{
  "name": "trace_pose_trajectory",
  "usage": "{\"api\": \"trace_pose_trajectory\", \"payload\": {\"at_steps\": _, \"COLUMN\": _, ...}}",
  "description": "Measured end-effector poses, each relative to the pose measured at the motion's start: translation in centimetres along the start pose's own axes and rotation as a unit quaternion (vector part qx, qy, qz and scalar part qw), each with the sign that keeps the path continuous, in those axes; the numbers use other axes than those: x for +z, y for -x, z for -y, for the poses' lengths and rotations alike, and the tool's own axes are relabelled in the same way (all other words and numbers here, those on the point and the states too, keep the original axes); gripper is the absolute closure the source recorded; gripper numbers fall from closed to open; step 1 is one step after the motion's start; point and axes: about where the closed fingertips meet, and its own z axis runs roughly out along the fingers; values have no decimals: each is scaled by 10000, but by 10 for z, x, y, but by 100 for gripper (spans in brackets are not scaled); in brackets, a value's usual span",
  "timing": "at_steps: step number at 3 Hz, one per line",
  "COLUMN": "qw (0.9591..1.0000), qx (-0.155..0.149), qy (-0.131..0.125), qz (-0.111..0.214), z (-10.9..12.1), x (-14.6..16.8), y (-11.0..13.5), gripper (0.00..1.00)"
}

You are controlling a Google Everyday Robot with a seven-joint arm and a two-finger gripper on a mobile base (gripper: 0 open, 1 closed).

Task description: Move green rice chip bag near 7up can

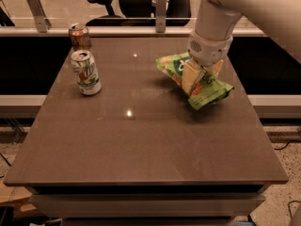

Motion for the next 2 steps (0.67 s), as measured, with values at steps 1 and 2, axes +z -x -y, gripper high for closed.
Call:
{"api": "trace_pose_trajectory", "payload": {"at_steps": 1, "qw": 9996, "qx": -218, "qy": -105, "qz": 155, "z": -11, "x": -22, "y": 9, "gripper": 100}}
{"api": "trace_pose_trajectory", "payload": {"at_steps": 2, "qw": 9982, "qx": -466, "qy": -230, "qz": 288, "z": -22, "x": -43, "y": 23, "gripper": 100}}
